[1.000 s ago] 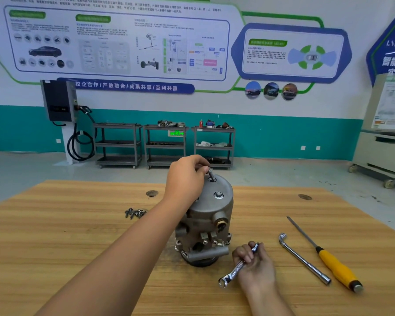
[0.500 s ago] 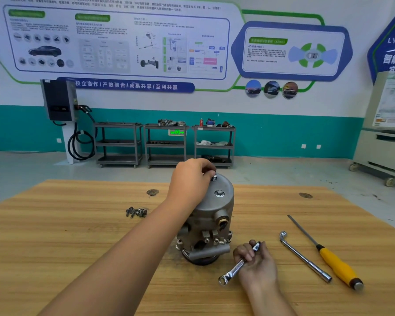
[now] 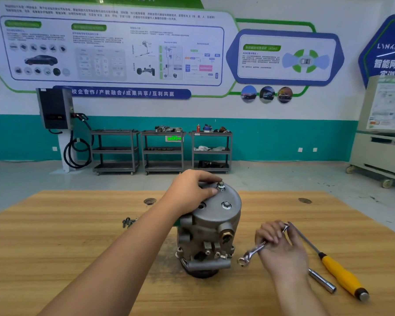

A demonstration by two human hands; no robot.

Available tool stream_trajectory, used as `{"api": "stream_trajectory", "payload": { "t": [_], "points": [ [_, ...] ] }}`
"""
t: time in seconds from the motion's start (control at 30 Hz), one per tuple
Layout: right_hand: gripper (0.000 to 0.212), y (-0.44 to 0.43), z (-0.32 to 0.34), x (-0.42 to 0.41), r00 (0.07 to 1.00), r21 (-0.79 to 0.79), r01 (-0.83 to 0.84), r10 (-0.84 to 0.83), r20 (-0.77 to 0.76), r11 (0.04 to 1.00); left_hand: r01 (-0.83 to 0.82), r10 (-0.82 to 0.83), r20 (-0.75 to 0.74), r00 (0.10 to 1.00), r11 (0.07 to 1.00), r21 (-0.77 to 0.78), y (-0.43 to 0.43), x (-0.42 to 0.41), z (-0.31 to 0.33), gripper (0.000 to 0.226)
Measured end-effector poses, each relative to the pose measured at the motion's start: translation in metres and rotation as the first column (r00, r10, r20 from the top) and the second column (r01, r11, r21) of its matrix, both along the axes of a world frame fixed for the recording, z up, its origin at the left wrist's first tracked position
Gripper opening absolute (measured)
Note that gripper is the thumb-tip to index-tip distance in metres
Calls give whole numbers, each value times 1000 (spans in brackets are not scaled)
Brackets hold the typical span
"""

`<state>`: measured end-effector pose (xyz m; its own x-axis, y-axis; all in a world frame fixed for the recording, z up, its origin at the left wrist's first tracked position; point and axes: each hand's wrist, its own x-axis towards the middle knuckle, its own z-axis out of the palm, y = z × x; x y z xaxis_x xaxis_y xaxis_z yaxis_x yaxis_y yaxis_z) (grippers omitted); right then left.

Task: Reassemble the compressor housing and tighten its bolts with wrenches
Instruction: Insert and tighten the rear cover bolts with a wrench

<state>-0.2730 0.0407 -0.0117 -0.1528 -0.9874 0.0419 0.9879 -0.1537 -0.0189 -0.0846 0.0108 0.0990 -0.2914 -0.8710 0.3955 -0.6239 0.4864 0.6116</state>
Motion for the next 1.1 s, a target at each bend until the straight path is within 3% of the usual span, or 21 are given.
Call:
{"api": "stream_trajectory", "payload": {
  "t": [0.13,0.3,0.5,0.7,0.93,1.1],
  "points": [
    [17,-5,63,-11,998,-183,57,-55,14,982,80,-78,-37,996,995,62,-5,4,-1,49],
    [26,-24,109,-3,989,-318,116,-139,-50,941,89,-84,-72,994,994,68,-8,11,-5,47],
    [22,-49,113,16,983,-270,159,-179,-50,949,106,-98,-108,989,992,64,-9,16,-9,45],
    [23,-61,110,20,960,-285,190,-238,-145,940,115,-108,-113,988,992,53,-7,17,-11,44],
    [43,-67,102,19,900,-246,261,-327,-287,934,195,-195,-12,981,976,97,-5,19,-11,59],
    [45,-52,92,18,841,-260,350,-424,-335,900,145,-145,-6,989,989,11,-2,12,-19,62]
  ]
}}
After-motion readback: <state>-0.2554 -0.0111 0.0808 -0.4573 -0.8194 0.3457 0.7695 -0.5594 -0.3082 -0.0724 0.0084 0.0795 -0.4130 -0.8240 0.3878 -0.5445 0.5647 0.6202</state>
